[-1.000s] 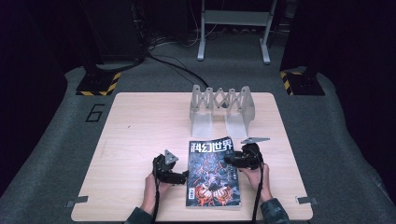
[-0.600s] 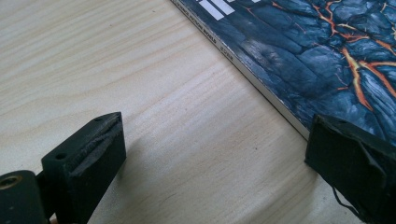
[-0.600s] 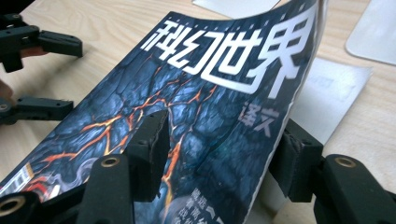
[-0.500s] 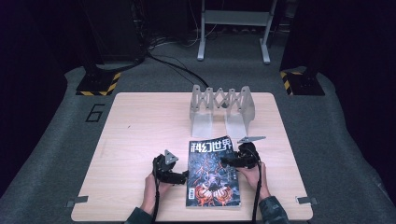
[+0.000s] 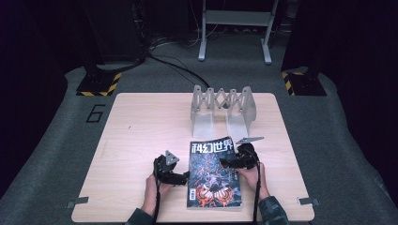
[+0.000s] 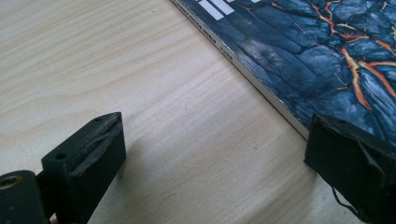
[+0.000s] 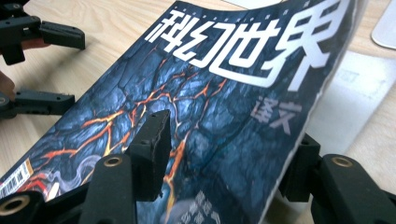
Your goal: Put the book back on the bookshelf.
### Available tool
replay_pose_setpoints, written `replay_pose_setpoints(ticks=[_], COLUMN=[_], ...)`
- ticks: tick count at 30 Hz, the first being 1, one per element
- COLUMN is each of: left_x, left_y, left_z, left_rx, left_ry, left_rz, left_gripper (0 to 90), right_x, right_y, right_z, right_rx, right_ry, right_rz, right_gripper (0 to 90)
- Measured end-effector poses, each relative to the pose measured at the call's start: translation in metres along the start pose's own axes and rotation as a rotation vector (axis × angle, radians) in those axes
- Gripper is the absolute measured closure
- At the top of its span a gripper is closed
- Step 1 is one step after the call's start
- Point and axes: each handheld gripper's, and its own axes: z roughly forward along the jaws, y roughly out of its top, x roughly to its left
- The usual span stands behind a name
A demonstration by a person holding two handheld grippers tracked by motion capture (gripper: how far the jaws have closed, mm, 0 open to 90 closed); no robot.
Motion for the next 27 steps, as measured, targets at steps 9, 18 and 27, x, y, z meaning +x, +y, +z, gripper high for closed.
replay_pose_setpoints(ticks=[9, 18, 27], left_x=[0.000, 0.001, 0.000], left_y=[0.000, 0.000, 0.000], left_z=[0.000, -0.001, 0.000], left_rx=[0.000, 0.008, -0.001], left_ry=[-0.002, -0.007, -0.007], left_rz=[-0.002, 0.004, -0.004], left_gripper=[5.2, 5.3, 5.4], right_x=[-0.001, 0.000, 0.003], right_y=[0.010, 0.016, 0.021], right_z=[0.007, 0.012, 0.009], right_rx=[0.013, 0.027, 0.030], right_ry=[-0.024, -0.063, -0.083], right_rz=[0.007, -0.006, -0.021], right_gripper=[48.7, 61.1, 75.5])
